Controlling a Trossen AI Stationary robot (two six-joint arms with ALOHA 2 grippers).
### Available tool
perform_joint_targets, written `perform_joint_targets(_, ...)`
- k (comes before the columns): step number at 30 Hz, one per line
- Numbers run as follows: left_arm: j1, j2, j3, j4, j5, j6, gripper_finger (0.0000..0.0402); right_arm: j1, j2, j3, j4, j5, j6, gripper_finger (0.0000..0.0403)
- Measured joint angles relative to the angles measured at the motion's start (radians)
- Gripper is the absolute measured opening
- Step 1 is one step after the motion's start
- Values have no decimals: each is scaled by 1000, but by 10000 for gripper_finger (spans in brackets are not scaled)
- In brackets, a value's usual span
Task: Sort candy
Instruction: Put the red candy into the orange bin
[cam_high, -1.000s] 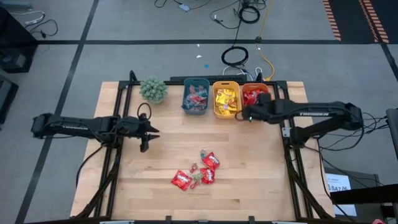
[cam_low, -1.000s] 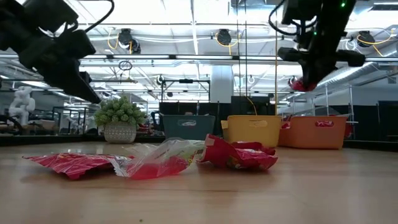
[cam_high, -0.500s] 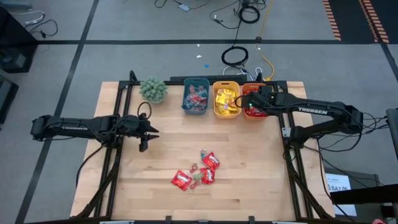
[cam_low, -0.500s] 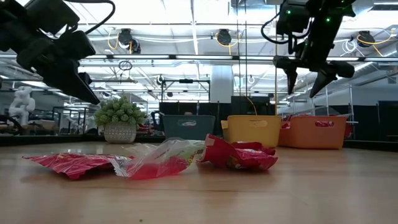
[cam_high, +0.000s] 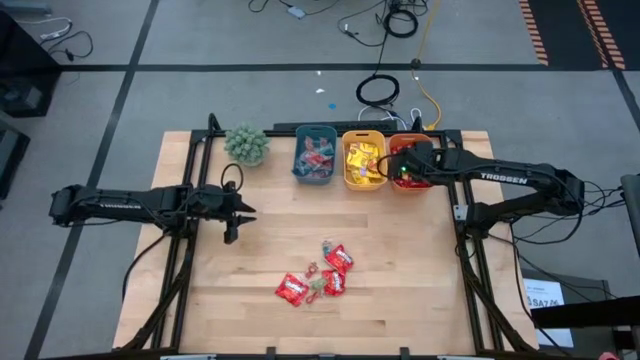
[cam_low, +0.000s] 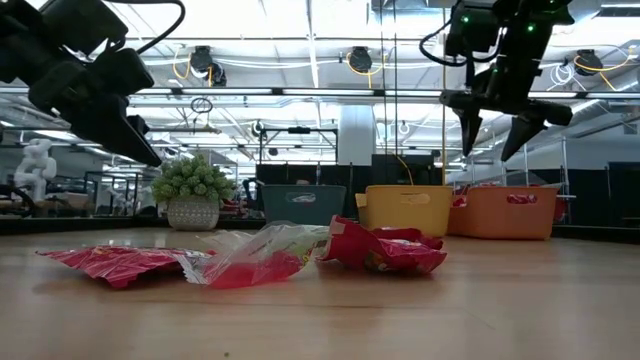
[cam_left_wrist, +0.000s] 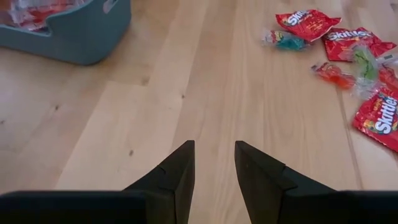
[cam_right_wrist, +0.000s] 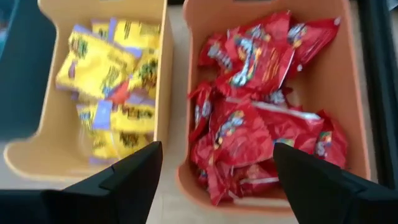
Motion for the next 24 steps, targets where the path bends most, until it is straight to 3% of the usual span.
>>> perform_joint_targets(9, 0, 0, 0, 8, -3, -6, 123, 36, -91, 0, -8, -8, -41, 298)
perform_joint_targets(17, 0, 0, 0, 8, -3, -7, 123, 137, -209, 1, 2, 8, -73, 298)
perform_joint_targets(24, 0, 0, 0, 8, -3, -9, 123, 247, -220, 1, 31, 24, -97, 298)
